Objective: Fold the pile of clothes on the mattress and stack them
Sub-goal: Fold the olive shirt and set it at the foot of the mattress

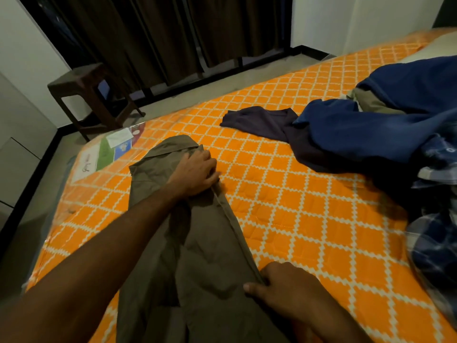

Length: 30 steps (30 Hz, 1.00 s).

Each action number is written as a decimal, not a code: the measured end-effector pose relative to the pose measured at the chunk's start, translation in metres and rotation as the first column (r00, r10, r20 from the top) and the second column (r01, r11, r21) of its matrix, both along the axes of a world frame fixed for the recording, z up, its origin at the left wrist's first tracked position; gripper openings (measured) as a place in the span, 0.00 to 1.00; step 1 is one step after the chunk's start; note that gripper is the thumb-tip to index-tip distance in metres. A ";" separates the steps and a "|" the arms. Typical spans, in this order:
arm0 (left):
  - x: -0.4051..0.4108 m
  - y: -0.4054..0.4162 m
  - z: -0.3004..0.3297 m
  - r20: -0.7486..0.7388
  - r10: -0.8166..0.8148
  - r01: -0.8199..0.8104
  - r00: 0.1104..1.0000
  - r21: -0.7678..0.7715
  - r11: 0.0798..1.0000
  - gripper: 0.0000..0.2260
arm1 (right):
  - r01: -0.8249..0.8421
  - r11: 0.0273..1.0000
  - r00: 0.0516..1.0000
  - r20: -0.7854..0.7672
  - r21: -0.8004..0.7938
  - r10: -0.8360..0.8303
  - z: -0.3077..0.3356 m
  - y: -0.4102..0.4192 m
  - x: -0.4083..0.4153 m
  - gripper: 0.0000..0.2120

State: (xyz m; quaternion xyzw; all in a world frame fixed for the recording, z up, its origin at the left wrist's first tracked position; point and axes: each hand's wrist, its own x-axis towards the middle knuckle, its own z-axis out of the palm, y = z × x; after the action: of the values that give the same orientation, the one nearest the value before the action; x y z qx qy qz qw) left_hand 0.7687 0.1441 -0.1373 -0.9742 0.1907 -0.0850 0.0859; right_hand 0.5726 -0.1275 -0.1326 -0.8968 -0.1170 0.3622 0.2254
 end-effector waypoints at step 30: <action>-0.015 -0.017 0.035 -0.400 -0.073 0.026 0.914 -0.123 0.992 0.13 | -0.103 0.995 0.994 0.050 0.013 0.102 -0.005 -0.005 0.000 0.24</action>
State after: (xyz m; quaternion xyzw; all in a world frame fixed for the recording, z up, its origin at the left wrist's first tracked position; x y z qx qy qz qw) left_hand 0.7536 0.1271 -0.1019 -0.9689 0.2238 0.1049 -0.0138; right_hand 0.5725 -0.1325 -0.1380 -0.8965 -0.1710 0.3503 0.2104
